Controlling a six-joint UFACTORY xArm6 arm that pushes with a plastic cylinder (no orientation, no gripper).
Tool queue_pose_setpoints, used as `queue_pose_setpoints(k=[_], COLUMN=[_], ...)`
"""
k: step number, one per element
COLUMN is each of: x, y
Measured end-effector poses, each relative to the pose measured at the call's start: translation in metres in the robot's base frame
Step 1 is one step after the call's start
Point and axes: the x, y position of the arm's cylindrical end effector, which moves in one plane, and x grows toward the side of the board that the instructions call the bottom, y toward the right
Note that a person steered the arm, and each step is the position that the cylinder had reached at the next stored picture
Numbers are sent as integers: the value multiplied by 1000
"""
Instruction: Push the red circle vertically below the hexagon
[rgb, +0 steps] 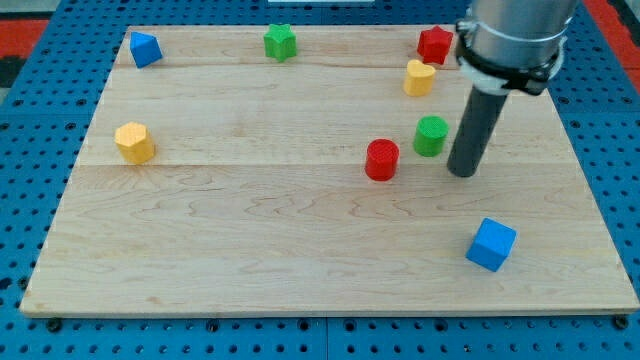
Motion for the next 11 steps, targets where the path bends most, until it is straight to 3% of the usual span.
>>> queue_pose_setpoints(k=[1,2,5,6,7,8,11], x=[-15,15,11,-18,-4,42,53], y=[-45,-150,-280,-277,-316,-353,-385])
